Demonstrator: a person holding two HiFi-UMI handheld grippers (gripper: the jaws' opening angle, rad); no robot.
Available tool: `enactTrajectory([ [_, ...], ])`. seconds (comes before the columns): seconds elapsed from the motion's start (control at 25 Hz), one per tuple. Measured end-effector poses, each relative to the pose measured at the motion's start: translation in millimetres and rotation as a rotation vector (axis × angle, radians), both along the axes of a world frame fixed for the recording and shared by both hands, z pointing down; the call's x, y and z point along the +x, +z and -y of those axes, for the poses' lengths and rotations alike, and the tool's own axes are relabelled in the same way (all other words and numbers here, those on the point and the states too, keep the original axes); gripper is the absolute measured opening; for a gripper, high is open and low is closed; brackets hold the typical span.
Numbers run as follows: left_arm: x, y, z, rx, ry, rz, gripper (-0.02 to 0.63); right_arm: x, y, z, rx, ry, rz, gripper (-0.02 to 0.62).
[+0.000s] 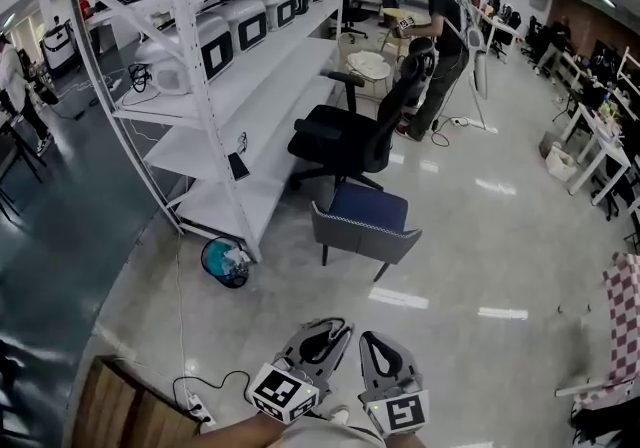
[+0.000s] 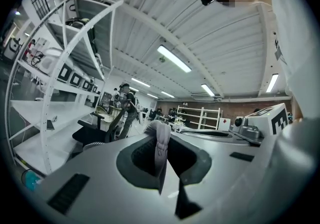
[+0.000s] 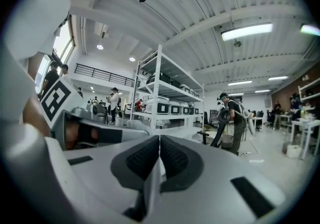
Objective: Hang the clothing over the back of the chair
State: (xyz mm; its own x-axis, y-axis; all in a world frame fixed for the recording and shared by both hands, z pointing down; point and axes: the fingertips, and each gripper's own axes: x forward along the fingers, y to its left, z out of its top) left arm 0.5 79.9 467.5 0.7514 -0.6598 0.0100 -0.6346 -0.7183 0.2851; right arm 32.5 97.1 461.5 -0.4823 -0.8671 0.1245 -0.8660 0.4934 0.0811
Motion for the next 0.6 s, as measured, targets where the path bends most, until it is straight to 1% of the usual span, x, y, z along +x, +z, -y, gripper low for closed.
enactTrajectory([
  [0.16, -10, -1, 25, 0.012, 0.016, -0.008, 0.029, -13, 2, 28, -0.001, 0.006, 0.002, 0.017],
  [0.44, -32, 4, 59, 0.003, 0.053, -0.034, 0.029, -45, 5, 68, -0.008, -0.006, -0.027, 0.017],
  [0.6, -42, -1, 77, 0.017, 0.065, -0.049, 0.029, -53, 2, 84, 0.002, 0.032, -0.019, 0.017],
])
